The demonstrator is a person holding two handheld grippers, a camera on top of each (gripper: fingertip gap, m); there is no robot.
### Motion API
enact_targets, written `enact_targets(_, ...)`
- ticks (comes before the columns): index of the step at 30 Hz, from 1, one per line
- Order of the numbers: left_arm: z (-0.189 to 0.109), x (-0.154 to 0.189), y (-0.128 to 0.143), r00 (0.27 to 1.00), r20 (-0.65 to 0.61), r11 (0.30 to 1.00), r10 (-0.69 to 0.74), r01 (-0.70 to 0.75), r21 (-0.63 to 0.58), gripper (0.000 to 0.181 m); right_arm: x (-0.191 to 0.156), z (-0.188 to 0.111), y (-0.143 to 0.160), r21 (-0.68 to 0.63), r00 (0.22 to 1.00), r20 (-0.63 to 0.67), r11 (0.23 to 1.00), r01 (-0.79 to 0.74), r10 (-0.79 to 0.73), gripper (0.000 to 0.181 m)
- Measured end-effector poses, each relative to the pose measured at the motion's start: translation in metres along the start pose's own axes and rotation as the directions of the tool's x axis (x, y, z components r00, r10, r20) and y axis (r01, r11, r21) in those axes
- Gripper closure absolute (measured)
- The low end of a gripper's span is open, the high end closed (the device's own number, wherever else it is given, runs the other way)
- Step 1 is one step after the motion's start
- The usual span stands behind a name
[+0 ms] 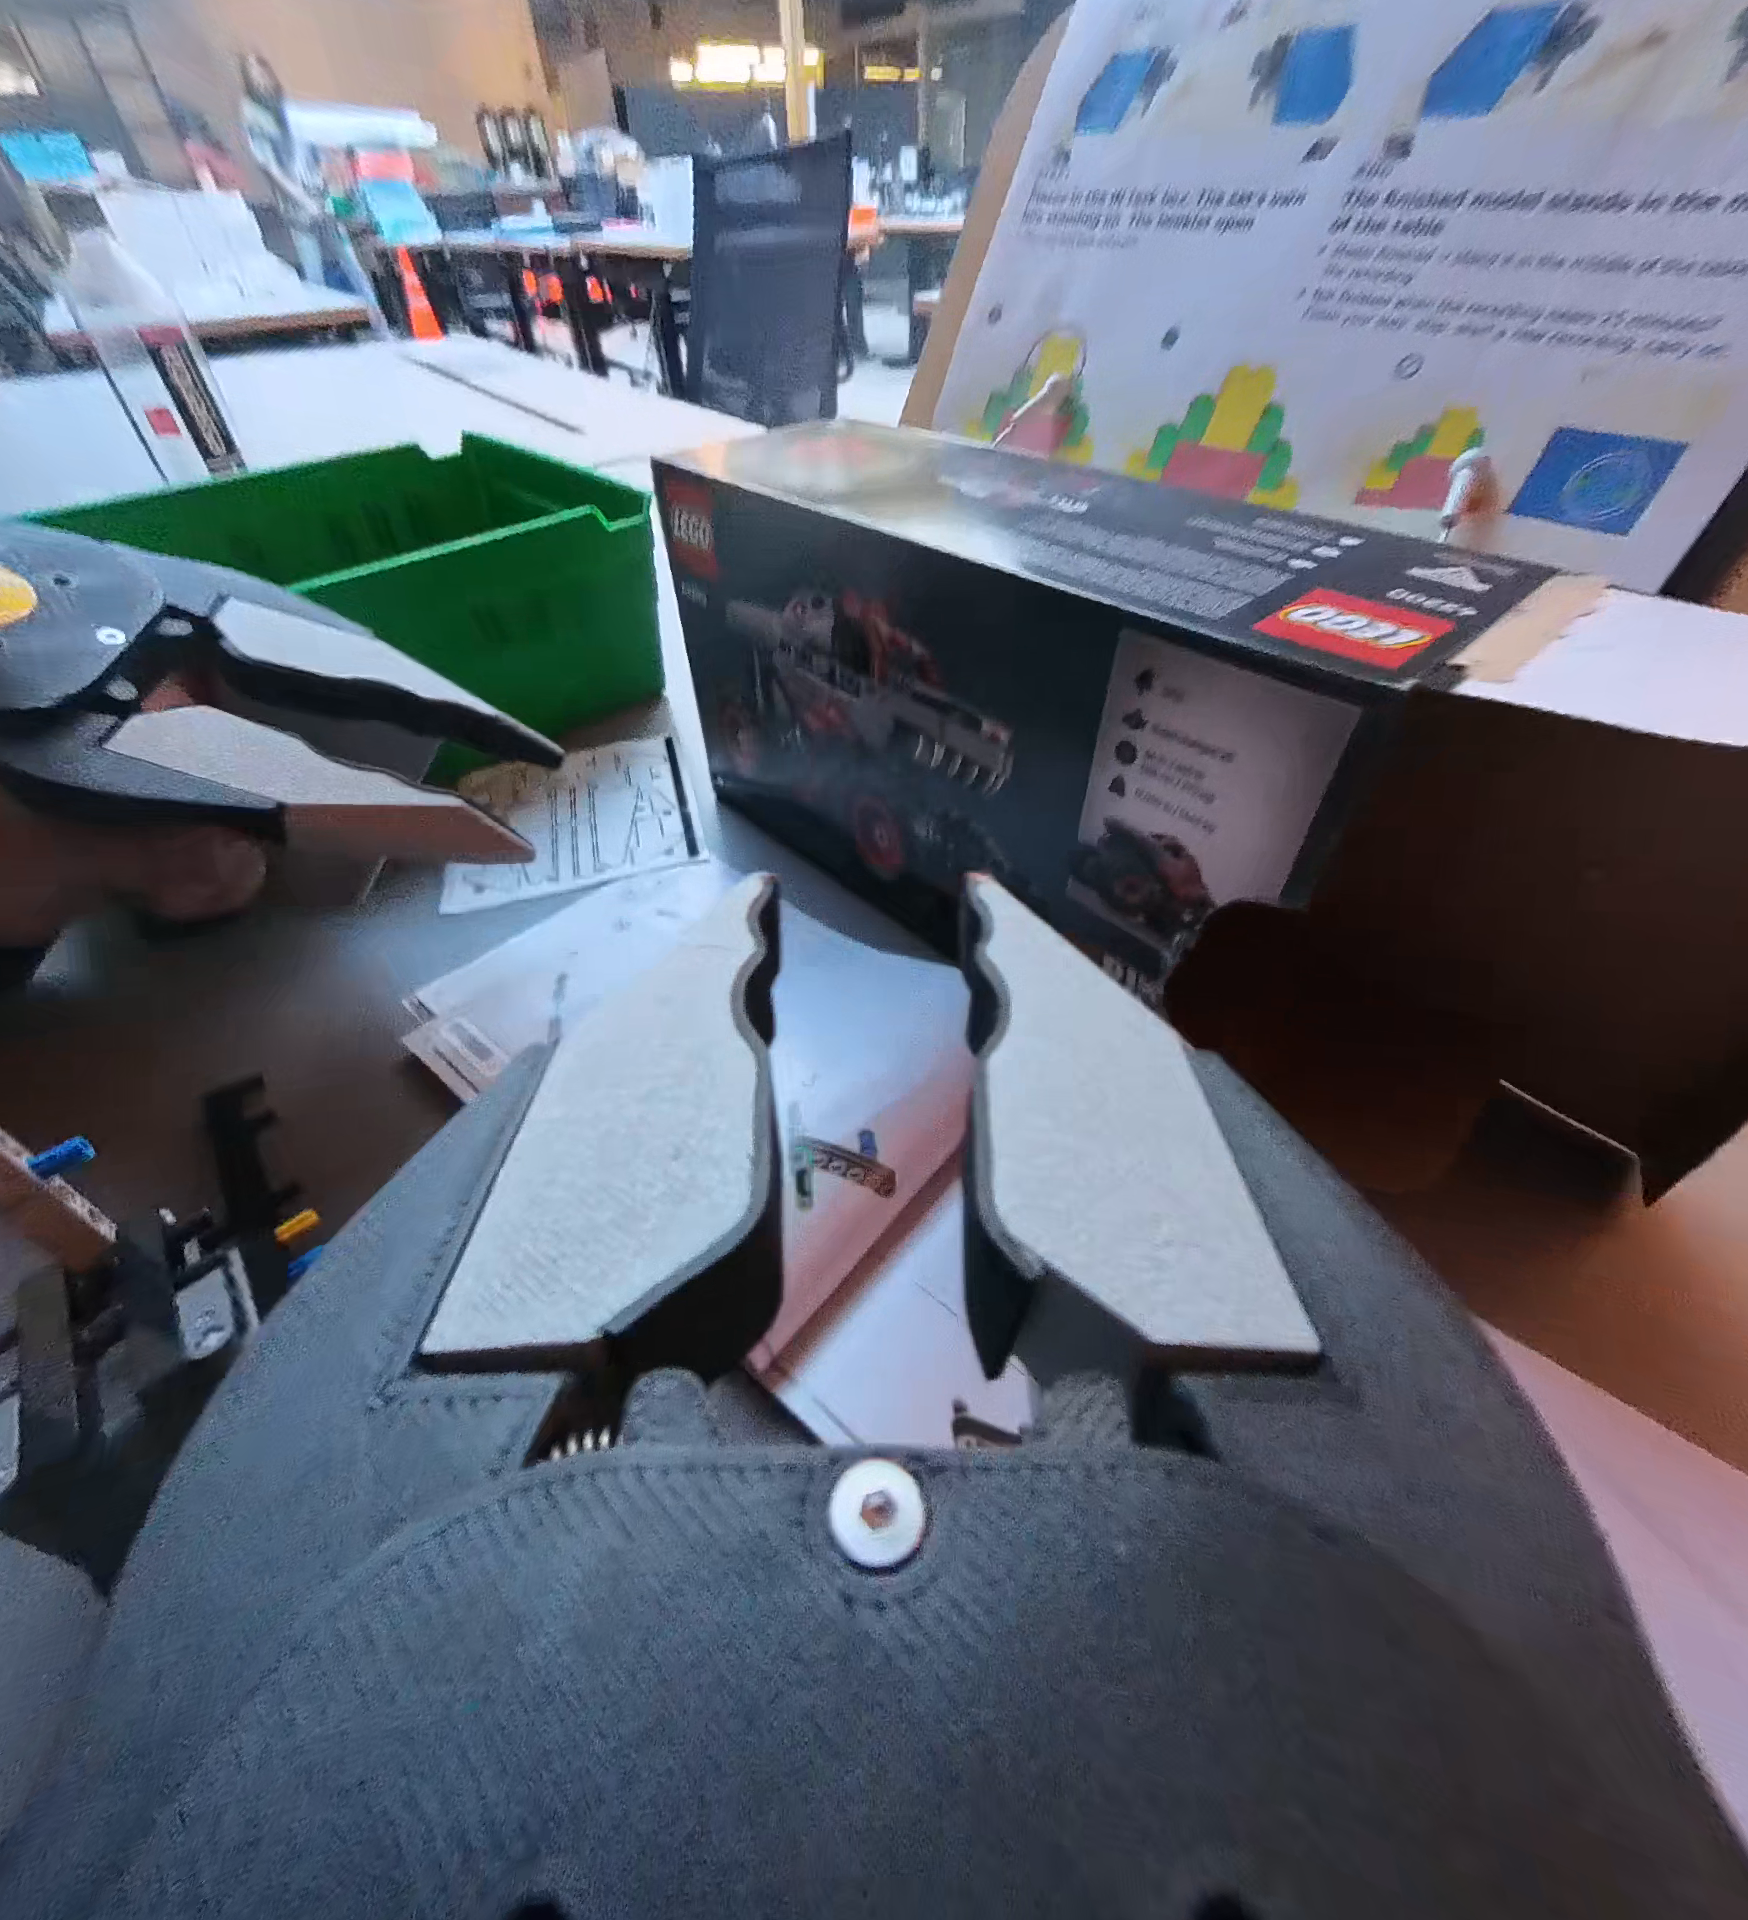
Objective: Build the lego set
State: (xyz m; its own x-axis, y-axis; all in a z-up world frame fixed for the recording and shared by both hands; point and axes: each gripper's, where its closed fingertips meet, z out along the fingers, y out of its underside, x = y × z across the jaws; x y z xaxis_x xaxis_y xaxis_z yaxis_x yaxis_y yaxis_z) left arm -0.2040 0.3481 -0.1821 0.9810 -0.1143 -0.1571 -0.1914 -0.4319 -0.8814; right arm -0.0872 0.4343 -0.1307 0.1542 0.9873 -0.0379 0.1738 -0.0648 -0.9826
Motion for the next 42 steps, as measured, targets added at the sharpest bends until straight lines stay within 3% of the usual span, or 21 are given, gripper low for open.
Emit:
enact_targets(1,-0.002,-0.003,-0.004,1.0,0.011,1.0,-0.01,0.01,0.023,0.146,0.002,-0.001,-0.002,0.018,1.0,-0.007,1.0,-0.008,0.008,0.141)
enact_targets(6,-0.011,-0.011,-0.017,0.998,0.022,0.993,-0.056,0.054,0.102,0.157,0.015,-0.002,0.0,0.032,0.998,-0.048,0.999,-0.034,0.036,0.109)
enact_targets(11,-0.014,-0.011,-0.021,0.998,0.015,0.99,-0.063,0.06,0.129,0.181,0.018,0.001,0.005,0.02,0.997,-0.072,1.0,-0.017,0.018,0.1)
enact_targets(24,-0.01,-0.004,-0.017,0.992,-0.057,0.987,-0.115,0.121,0.109,0.181,0.023,0.005,0.01,0.01,0.991,-0.134,1.0,0.001,0.0,0.094)
enact_targets(28,-0.006,-0.003,-0.01,0.996,-0.026,0.993,-0.087,0.089,0.077,0.181,0.026,0.005,0.015,-0.031,0.988,-0.152,0.999,-0.027,0.022,0.089)
enact_targets(31,-0.003,-0.003,-0.005,0.995,-0.022,0.994,-0.094,0.095,0.054,0.181,0.026,0.0,0.017,-0.118,0.981,-0.193,0.992,-0.047,0.023,0.091)
enact_targets(35,-0.004,-0.008,-0.005,0.994,-0.015,0.992,-0.11,0.11,0.058,0.181,0.015,-0.014,0.006,-0.131,0.989,-0.146,0.991,-0.023,0.004,0.084)
enact_targets(42,-0.003,-0.008,-0.003,0.991,-0.028,0.991,-0.129,0.13,0.044,0.181,0.014,-0.033,0.004,-0.145,0.989,-0.136,0.989,0.038,-0.058,0.095)
